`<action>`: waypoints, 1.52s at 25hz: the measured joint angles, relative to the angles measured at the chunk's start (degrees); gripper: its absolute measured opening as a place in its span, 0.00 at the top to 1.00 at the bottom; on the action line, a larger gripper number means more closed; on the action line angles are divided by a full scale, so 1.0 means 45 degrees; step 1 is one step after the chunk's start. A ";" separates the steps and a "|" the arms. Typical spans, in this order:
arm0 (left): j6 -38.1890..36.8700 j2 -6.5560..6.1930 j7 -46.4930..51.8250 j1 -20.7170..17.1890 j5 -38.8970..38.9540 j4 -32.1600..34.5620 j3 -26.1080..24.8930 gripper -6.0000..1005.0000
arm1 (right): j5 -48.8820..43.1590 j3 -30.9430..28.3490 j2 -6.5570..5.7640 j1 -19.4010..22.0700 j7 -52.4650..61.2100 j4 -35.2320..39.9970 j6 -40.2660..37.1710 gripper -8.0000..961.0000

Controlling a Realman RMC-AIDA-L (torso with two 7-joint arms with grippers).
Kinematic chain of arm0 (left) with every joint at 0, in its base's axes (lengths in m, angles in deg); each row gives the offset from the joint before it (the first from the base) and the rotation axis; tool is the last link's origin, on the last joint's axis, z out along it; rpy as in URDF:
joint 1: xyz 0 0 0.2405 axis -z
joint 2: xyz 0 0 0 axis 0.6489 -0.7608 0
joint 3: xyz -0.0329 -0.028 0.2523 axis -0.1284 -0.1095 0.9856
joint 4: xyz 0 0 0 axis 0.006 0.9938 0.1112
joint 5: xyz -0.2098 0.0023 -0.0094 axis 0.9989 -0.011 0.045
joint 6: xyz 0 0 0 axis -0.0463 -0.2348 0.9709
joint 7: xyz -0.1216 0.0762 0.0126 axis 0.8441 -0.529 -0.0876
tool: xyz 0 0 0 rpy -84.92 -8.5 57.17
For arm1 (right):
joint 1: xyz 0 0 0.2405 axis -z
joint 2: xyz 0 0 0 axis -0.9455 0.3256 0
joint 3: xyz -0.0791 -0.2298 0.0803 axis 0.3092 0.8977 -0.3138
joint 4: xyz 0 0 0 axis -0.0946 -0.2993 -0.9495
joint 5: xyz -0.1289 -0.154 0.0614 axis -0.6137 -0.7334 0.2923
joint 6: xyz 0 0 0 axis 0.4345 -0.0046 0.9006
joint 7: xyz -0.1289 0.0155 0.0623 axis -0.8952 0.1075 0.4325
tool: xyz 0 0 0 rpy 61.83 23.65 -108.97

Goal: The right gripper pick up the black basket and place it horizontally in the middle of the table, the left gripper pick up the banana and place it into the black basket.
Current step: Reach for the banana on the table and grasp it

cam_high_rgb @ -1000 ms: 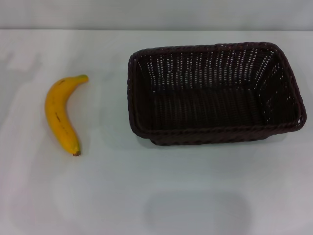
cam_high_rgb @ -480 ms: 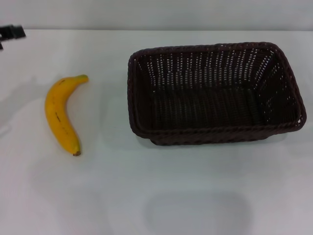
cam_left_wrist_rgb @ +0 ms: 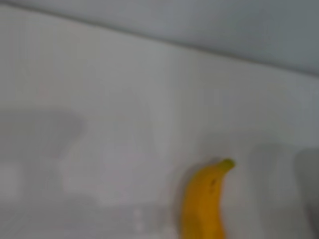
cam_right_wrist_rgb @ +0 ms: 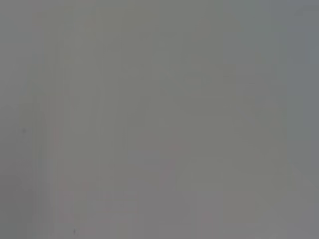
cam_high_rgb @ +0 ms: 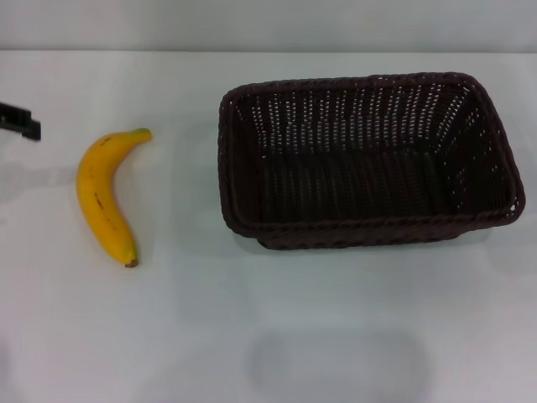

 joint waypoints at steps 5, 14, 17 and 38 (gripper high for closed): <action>-0.0967 0.0250 -0.0243 0.0912 -0.1043 -0.1682 0.0059 0.16 | 0.0002 0.0002 0.0005 -0.0068 -0.0666 -0.0414 -0.0012 0.27; -0.2612 0.0843 -0.0162 0.1699 -0.2420 -0.4138 0.0045 0.17 | 0.0019 0.0058 0.0038 -0.0573 -0.1253 -0.0904 -0.0816 0.27; -0.3126 0.0984 0.0012 0.1769 -0.2679 -0.4384 0.0045 0.18 | 0.0020 0.0018 0.0040 -0.0773 -0.1513 -0.1025 -0.1157 0.27; -0.4422 0.1456 0.0948 0.2364 -0.3058 -0.5926 0.0062 0.20 | 0.0018 0.0138 0.0081 -0.1741 -0.3030 -0.1435 -0.2922 0.27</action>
